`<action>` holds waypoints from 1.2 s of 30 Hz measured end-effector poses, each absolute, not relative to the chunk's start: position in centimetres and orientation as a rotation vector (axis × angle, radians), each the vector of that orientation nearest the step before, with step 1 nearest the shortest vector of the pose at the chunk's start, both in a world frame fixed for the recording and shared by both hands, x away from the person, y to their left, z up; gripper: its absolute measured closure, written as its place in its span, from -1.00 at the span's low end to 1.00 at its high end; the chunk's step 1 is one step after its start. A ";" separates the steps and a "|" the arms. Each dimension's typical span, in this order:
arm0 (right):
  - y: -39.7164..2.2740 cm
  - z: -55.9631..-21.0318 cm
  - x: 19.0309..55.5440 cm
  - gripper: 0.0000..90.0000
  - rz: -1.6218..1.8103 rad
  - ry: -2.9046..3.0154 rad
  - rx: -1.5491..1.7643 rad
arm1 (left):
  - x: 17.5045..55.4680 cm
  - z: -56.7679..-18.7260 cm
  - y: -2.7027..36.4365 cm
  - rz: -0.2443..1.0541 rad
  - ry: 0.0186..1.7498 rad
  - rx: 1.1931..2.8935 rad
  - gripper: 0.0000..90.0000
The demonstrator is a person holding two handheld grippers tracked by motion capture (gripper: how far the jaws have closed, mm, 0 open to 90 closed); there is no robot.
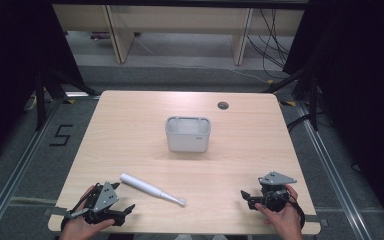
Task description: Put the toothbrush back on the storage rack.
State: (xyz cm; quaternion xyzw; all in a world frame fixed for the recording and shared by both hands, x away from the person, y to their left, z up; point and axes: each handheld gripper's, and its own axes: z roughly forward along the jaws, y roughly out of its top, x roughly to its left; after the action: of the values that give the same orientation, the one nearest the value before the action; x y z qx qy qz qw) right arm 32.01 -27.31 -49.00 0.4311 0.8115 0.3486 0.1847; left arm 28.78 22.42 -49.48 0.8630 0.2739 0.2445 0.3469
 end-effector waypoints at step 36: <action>-26.9 -49.4 32.3 -0.53 0.976 2.335 1.223 | 32.0 -47.5 21.2 0.645 0.670 2.242 -0.54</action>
State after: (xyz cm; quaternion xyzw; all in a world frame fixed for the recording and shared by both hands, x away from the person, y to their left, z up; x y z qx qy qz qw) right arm 32.30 -26.89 -49.38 0.4290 0.8195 0.3425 0.1645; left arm 31.95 21.16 -47.47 0.8655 0.2585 0.2490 0.3495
